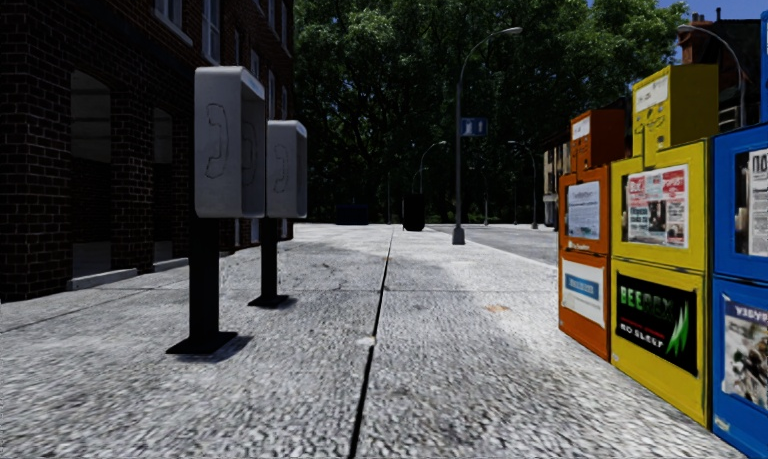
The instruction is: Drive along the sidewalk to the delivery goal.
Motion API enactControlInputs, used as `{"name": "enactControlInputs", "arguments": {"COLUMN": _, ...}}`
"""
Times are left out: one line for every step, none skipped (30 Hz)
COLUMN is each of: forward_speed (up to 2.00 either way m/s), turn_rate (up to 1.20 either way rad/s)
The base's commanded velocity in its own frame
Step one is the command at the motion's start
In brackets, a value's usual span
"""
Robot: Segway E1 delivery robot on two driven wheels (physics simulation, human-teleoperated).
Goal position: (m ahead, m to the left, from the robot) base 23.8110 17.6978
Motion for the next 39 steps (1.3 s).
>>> {"name": "enactControlInputs", "arguments": {"forward_speed": 2.0, "turn_rate": 0.0}}
{"name": "enactControlInputs", "arguments": {"forward_speed": 2.0, "turn_rate": 0.0}}
{"name": "enactControlInputs", "arguments": {"forward_speed": 2.0, "turn_rate": 0.0}}
{"name": "enactControlInputs", "arguments": {"forward_speed": 2.0, "turn_rate": 0.0}}
{"name": "enactControlInputs", "arguments": {"forward_speed": 2.0, "turn_rate": 0.0}}
{"name": "enactControlInputs", "arguments": {"forward_speed": 2.0, "turn_rate": 0.0}}
{"name": "enactControlInputs", "arguments": {"forward_speed": 2.0, "turn_rate": 0.0}}
{"name": "enactControlInputs", "arguments": {"forward_speed": 2.0, "turn_rate": -0.01}}
{"name": "enactControlInputs", "arguments": {"forward_speed": 2.0, "turn_rate": -0.07}}
{"name": "enactControlInputs", "arguments": {"forward_speed": 2.0, "turn_rate": -0.07}}
{"name": "enactControlInputs", "arguments": {"forward_speed": 2.0, "turn_rate": -0.1}}
{"name": "enactControlInputs", "arguments": {"forward_speed": 2.0, "turn_rate": -0.1}}
{"name": "enactControlInputs", "arguments": {"forward_speed": 2.0, "turn_rate": -0.11}}
{"name": "enactControlInputs", "arguments": {"forward_speed": 2.0, "turn_rate": -0.12}}
{"name": "enactControlInputs", "arguments": {"forward_speed": 2.0, "turn_rate": -0.12}}
{"name": "enactControlInputs", "arguments": {"forward_speed": 2.0, "turn_rate": -0.17}}
{"name": "enactControlInputs", "arguments": {"forward_speed": 2.0, "turn_rate": -0.19}}
{"name": "enactControlInputs", "arguments": {"forward_speed": 2.0, "turn_rate": -0.2}}
{"name": "enactControlInputs", "arguments": {"forward_speed": 2.0, "turn_rate": -0.2}}
{"name": "enactControlInputs", "arguments": {"forward_speed": 2.0, "turn_rate": -0.2}}
{"name": "enactControlInputs", "arguments": {"forward_speed": 2.0, "turn_rate": -0.2}}
{"name": "enactControlInputs", "arguments": {"forward_speed": 2.0, "turn_rate": -0.2}}
{"name": "enactControlInputs", "arguments": {"forward_speed": 2.0, "turn_rate": -0.19}}
{"name": "enactControlInputs", "arguments": {"forward_speed": 2.0, "turn_rate": -0.04}}
{"name": "enactControlInputs", "arguments": {"forward_speed": 2.0, "turn_rate": -0.04}}
{"name": "enactControlInputs", "arguments": {"forward_speed": 2.0, "turn_rate": 0.0}}
{"name": "enactControlInputs", "arguments": {"forward_speed": 2.0, "turn_rate": 0.0}}
{"name": "enactControlInputs", "arguments": {"forward_speed": 2.0, "turn_rate": 0.0}}
{"name": "enactControlInputs", "arguments": {"forward_speed": 2.0, "turn_rate": 0.0}}
{"name": "enactControlInputs", "arguments": {"forward_speed": 2.0, "turn_rate": 0.0}}
{"name": "enactControlInputs", "arguments": {"forward_speed": 2.0, "turn_rate": 0.0}}
{"name": "enactControlInputs", "arguments": {"forward_speed": 2.0, "turn_rate": 0.0}}
{"name": "enactControlInputs", "arguments": {"forward_speed": 2.0, "turn_rate": 0.0}}
{"name": "enactControlInputs", "arguments": {"forward_speed": 2.0, "turn_rate": 0.0}}
{"name": "enactControlInputs", "arguments": {"forward_speed": 2.0, "turn_rate": 0.0}}
{"name": "enactControlInputs", "arguments": {"forward_speed": 2.0, "turn_rate": 0.0}}
{"name": "enactControlInputs", "arguments": {"forward_speed": 2.0, "turn_rate": 0.0}}
{"name": "enactControlInputs", "arguments": {"forward_speed": 2.0, "turn_rate": 0.0}}
{"name": "enactControlInputs", "arguments": {"forward_speed": 2.0, "turn_rate": 0.0}}
